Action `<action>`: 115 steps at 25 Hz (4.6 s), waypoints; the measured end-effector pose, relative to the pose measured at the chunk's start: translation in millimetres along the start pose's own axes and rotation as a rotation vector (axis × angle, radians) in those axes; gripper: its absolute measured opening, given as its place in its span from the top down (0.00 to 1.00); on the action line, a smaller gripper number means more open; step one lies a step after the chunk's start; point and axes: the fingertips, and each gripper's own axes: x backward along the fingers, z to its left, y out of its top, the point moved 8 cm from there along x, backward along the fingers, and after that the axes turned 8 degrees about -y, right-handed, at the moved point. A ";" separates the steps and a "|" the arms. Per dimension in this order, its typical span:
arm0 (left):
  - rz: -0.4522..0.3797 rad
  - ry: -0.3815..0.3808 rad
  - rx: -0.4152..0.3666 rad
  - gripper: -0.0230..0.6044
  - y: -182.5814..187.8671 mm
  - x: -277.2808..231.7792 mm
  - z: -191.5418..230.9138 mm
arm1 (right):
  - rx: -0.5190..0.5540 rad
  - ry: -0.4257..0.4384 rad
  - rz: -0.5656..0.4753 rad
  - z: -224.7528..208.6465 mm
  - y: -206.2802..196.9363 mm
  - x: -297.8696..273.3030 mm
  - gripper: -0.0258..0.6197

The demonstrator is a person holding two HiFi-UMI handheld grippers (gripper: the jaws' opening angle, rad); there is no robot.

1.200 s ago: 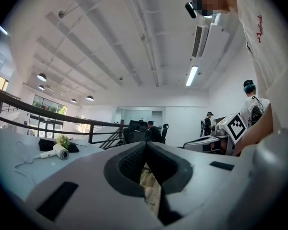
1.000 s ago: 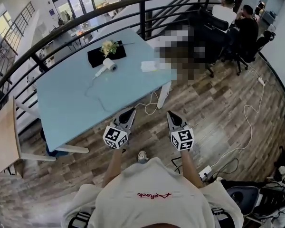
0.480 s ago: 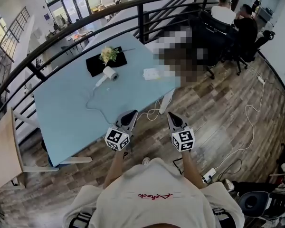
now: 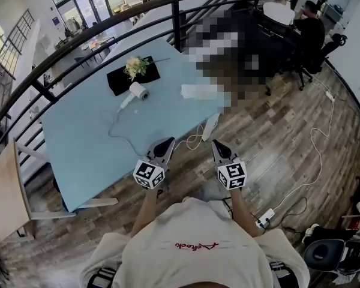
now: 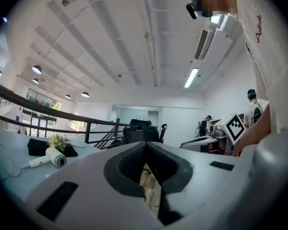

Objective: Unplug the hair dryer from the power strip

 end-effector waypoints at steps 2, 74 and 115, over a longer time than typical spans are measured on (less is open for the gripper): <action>-0.002 -0.002 -0.004 0.95 0.7 -0.8 0.7 | -0.001 -0.006 -0.004 -1.4 0.7 -0.2 0.93; 0.032 0.334 -0.021 0.95 5.5 -259.0 130.3 | 0.002 0.322 0.010 -230.5 29.5 -252.2 0.93; 0.155 0.158 0.144 0.95 -43.5 -283.1 315.7 | -0.075 0.100 0.166 -189.9 21.9 -385.8 0.93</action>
